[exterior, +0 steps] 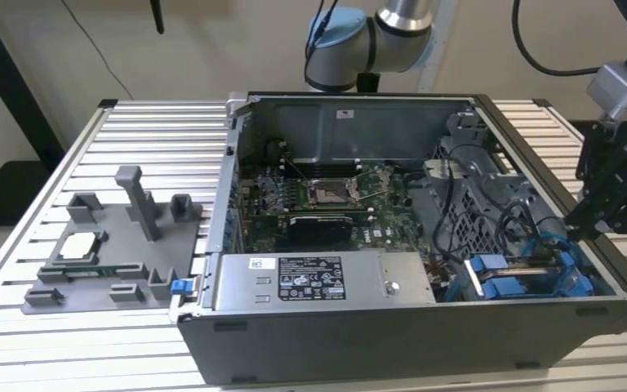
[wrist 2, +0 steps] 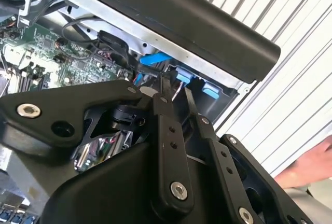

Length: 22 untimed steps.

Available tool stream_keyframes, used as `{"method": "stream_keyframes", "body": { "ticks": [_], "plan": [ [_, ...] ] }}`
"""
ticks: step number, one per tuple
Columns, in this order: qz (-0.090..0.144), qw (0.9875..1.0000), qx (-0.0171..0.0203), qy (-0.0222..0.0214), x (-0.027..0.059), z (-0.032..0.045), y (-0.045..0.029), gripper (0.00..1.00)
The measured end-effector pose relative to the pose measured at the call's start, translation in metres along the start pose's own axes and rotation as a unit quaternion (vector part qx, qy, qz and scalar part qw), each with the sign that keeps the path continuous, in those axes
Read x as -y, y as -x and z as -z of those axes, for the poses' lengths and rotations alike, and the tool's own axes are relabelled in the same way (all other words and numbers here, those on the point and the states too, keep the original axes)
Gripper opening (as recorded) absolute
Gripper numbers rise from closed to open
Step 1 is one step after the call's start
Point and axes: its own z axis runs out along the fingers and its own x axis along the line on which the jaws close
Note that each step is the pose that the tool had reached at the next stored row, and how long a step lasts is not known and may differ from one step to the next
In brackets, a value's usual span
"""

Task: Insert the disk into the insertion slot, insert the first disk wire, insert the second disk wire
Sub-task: 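Insert the second disk wire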

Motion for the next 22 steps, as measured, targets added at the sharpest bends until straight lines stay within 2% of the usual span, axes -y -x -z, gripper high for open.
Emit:
{"method": "stream_keyframes", "body": {
  "ticks": [7,18,22],
  "plan": [
    [0.0,1.0,0.0006,0.0001,0.0044,-0.0019,0.0002,1.0],
    [0.0,1.0,0.0021,-0.0011,0.0052,-0.0079,0.0004,1.0],
    [0.0,1.0,0.0038,-0.0016,0.0053,-0.0095,0.0003,1.0]
  ]
}}
